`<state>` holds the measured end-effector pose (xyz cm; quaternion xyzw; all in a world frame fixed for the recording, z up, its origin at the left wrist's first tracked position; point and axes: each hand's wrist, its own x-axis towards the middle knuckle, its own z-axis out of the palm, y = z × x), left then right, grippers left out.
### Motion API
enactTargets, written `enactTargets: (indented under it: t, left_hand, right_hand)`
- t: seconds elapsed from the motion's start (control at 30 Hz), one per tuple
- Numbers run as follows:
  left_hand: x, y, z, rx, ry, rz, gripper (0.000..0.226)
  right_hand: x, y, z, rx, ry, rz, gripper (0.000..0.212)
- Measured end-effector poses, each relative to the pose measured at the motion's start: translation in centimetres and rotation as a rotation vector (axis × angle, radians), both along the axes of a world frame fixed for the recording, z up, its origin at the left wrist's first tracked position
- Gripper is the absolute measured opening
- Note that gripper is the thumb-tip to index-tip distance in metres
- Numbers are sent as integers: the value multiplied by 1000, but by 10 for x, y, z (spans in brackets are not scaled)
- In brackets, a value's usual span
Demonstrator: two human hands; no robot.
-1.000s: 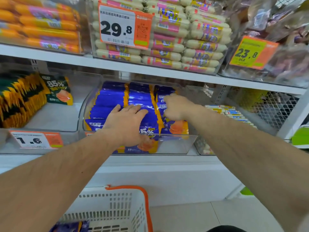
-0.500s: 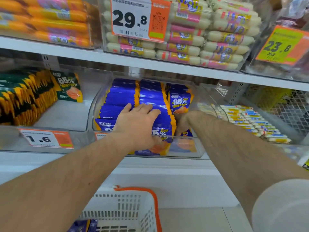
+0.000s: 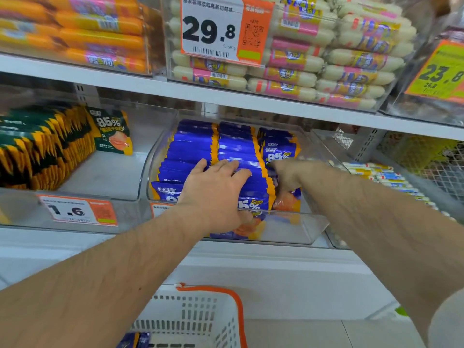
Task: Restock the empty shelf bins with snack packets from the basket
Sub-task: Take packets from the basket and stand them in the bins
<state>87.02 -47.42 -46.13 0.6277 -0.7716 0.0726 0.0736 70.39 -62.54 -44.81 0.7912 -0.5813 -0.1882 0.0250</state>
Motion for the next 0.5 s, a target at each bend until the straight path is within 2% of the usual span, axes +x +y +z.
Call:
enactTargets:
  t: [0.17, 0.27, 0.37, 0.5]
  left_hand:
    - [0, 0, 0, -1, -2, -2, 86]
    - [-1, 1, 0, -7, -3, 1, 85]
    - [0, 0, 0, -3, -5, -4, 86]
    - [0, -1, -1, -2, -6, -5, 86]
  right_hand:
    - [-15, -15, 12, -319, -187, 107, 67]
    - [-13, -23, 1, -420, -103, 157, 62]
    - [-12, -28, -1, -502, -22, 180, 67]
    - [-11, -28, 10, -552, -22, 188, 75]
